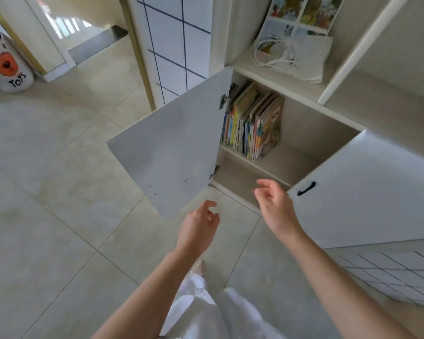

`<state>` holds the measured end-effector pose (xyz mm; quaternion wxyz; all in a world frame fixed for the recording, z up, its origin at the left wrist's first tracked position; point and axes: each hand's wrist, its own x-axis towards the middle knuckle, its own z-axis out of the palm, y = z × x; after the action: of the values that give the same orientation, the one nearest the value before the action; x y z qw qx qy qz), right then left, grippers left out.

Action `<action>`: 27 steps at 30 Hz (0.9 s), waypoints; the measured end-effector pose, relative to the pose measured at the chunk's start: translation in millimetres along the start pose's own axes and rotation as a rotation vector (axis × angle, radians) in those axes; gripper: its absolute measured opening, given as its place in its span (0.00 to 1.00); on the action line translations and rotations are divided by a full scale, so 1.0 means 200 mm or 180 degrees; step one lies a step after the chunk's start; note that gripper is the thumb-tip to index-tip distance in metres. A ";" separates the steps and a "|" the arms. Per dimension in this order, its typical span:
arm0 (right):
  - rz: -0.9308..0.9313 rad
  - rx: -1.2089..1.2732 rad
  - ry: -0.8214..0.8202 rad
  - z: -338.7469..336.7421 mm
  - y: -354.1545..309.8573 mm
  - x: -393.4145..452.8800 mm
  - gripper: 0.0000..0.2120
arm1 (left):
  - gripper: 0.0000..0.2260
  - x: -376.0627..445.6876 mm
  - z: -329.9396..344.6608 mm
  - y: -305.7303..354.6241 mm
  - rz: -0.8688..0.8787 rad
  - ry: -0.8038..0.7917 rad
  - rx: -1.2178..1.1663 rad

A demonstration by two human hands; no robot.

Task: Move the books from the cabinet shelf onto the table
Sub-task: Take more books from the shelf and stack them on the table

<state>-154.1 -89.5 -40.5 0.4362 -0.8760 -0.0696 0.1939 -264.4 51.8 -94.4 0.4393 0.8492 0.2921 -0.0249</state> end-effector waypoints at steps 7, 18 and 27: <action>-0.0026 -0.0220 -0.0054 -0.20 -0.10 0.58 0.13 | 0.13 0.64 0.10 0.34 0.0031 -0.0173 0.0063; 0.0115 -0.0264 -0.0971 -0.31 0.01 1.38 0.16 | 0.12 1.26 0.53 0.57 -0.0621 0.0219 -0.0530; -0.0458 -0.0891 -0.0771 -0.22 0.10 1.80 0.19 | 0.15 1.63 0.78 0.56 -0.0728 0.0556 -0.1014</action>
<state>192.5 -29.8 -132.8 0.3114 -0.8911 -0.2103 0.2546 97.9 38.0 -206.1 0.5353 0.7293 0.4237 0.0456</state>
